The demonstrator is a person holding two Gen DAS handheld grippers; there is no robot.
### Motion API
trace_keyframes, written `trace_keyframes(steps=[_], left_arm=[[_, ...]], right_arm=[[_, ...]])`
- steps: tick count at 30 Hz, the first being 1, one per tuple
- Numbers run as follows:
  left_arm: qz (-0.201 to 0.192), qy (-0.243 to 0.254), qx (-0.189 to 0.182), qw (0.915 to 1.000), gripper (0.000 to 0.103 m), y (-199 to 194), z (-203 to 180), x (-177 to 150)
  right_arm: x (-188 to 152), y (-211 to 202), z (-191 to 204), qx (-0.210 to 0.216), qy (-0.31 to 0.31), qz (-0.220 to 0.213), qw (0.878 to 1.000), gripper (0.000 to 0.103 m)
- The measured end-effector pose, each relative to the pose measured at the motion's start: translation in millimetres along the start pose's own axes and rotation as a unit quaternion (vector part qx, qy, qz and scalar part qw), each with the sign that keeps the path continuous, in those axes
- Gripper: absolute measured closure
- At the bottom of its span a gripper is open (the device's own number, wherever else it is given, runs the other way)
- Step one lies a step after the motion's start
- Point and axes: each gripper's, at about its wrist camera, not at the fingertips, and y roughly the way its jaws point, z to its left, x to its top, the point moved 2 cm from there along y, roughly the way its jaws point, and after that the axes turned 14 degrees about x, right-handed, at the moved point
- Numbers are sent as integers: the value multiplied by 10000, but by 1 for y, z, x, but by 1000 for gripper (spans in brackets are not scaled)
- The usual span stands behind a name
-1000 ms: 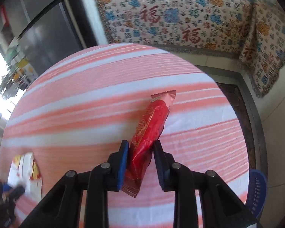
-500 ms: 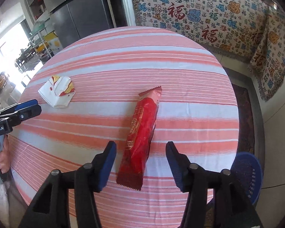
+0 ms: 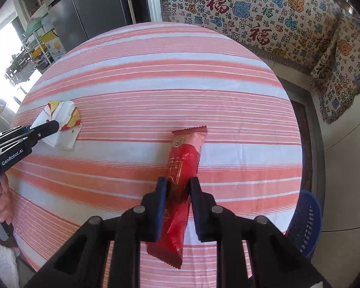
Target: Collect trash
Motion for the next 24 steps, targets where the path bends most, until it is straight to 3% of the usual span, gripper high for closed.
trace_keyframes(steps=[10,24], left_arm=[[-322,118,-478,9983,96,-50,-24,0],[-534,940,-1502,9827,96,-112,-173,6]], right_arm=[[-13,-42,-9,219,164,-431,9987,84],[-64,-129,-82,-120,740,-999,9922,84]])
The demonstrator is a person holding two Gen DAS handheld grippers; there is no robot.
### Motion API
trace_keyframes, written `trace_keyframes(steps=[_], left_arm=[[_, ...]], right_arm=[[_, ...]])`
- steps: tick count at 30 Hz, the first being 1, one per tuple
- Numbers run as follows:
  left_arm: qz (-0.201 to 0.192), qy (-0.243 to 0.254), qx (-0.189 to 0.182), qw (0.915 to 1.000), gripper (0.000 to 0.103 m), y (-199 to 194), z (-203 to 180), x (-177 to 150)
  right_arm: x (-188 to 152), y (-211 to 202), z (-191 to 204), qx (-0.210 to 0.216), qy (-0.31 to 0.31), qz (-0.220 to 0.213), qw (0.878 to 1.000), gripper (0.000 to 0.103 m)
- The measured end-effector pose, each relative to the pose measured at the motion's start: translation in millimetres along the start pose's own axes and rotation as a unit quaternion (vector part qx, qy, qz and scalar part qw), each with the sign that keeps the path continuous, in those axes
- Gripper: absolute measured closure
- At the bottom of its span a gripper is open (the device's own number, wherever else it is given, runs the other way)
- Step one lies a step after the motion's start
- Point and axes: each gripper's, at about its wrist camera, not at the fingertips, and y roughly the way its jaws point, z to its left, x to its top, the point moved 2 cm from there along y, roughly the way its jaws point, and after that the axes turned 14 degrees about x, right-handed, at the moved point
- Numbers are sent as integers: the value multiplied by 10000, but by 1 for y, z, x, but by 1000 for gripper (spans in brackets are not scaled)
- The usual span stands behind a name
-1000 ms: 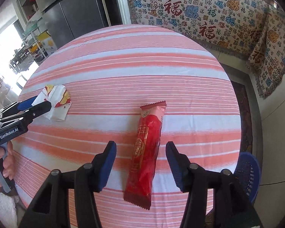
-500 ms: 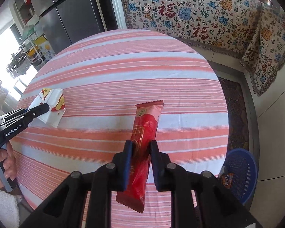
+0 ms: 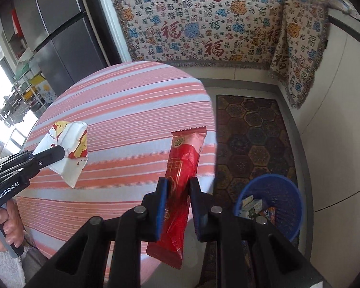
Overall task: Collect trash
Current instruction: 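Carry the paper wrapper and red snack bar over the blue wastebasket and open both tools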
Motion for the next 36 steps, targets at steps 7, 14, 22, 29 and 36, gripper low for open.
trace_keyframes(steps=[7,14,22,29,36], left_arm=[[115,560,-459,9973,96,19,-95,7],[318,1018,-737,9916,96,54,-179,3],[672,1162,-822,9875,96,120,-240,-8],[1040,1273,-795,9832,96,175,-268,-23],[1248,1468,-775,9782,94,207,-285,-38]], right_arm=[[-19,-43,-76,-461,533,-136,9974,84],[-37,-59,-153,-699,899,-140,9934,84],[-56,-41,-233,-552,1244,-107,9906,84],[-79,-3,-286,-282,1498,33,9883,84],[-105,30,-329,-28,1999,67,9798,83]])
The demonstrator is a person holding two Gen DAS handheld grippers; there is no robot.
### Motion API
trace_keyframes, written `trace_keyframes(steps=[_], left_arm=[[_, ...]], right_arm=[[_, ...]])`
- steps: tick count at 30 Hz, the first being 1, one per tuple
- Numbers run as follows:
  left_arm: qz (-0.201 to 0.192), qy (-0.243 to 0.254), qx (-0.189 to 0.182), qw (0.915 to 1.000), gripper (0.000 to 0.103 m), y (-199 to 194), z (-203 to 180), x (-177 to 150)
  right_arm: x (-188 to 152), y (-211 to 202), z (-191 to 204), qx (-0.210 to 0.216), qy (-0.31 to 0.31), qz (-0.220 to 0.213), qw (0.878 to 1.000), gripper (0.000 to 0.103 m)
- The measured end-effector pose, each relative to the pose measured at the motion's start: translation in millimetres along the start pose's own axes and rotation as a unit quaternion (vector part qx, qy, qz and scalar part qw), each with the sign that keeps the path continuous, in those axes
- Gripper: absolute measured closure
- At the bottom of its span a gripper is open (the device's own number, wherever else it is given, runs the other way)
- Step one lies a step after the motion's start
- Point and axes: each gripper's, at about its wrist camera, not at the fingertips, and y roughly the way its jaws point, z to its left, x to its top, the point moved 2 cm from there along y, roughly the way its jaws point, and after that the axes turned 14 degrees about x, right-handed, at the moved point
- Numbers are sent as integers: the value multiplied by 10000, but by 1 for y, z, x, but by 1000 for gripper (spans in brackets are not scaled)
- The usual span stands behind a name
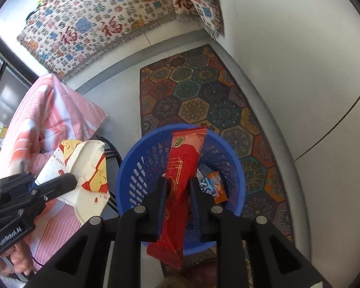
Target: Collect trash
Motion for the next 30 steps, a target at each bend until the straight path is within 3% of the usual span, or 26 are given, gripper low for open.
trace_keyframes(steps=[2,4,6,8,10,13,15,17,21,27,30], left_arm=[[52,33,0,10000,89,7,-3,-1],[86,76,9,9999,68,12,-5,0],[16,99,65,9999,39,11,-7,-1],[-52,65,142,9999,29,10,-8,0],[-55,22,188,9998,23,6,-6,1],[-112,-4,267,9996,14,-6,-2,3],[-151,-31,244,9996,3,-18,1,3],[-94,-39,194,9998,2,-30,3,2],[-89,219,413,9989,1,-67,-2,-7],[-532,375,858,9942,1,-129,-3,-30],[-620,485,1245,9891,1,-148,-3,-38]], right_arm=[[-2,10,-12,84,174,4,9998,81],[-4,18,-23,138,336,-13,9993,81],[-5,24,-32,189,507,-45,9985,75],[-6,25,-37,188,619,-100,9979,62],[-7,19,-40,132,700,-188,9973,58],[-5,2,-35,-80,727,-340,9967,34],[-3,-15,-26,-252,646,-408,9968,31],[-3,-35,-14,-390,595,-462,9964,18],[-10,-83,12,-520,474,-670,9953,15],[-44,-146,70,-814,156,-878,9927,11],[-66,-167,88,-887,249,-1060,9901,0]])
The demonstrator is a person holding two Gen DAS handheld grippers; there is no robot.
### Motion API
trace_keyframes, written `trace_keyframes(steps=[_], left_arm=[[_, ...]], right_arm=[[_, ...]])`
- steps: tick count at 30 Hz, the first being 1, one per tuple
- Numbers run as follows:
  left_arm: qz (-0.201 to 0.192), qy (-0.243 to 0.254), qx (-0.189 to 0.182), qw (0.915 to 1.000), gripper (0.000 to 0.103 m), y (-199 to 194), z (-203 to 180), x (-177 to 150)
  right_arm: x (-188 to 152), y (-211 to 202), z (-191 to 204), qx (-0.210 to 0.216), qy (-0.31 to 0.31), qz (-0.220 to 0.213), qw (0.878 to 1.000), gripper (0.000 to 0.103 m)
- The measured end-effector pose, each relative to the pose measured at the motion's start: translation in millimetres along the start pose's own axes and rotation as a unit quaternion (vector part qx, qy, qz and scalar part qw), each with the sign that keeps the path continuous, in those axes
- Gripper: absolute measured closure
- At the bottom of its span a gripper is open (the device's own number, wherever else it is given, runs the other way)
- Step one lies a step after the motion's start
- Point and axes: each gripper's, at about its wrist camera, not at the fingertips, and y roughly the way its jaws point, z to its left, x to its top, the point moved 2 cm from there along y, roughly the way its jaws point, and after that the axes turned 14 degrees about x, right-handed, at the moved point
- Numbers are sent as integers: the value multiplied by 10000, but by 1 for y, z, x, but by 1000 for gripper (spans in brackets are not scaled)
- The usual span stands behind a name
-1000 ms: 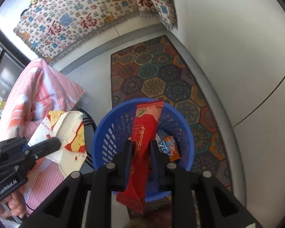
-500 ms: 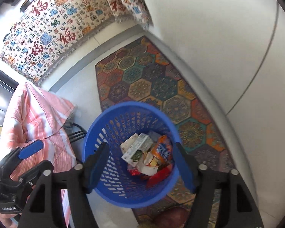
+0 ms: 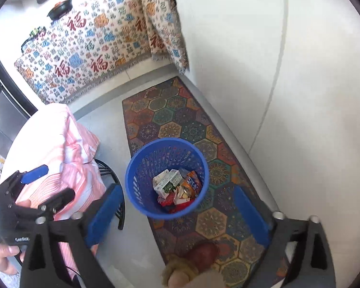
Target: Collect trash
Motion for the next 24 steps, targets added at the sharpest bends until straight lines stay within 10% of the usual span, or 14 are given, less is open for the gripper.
trace_keyframes(steps=[16,24], left_arm=[[-534,-336,92,9980,1,-55,29,-7],[-124,-383,59,9992,1,-55,31,-4]], right_arm=[[-50,-54,52,-118,-284,-111,9995,0],[-61,-68,59,-297,-379,-96,9988,0]])
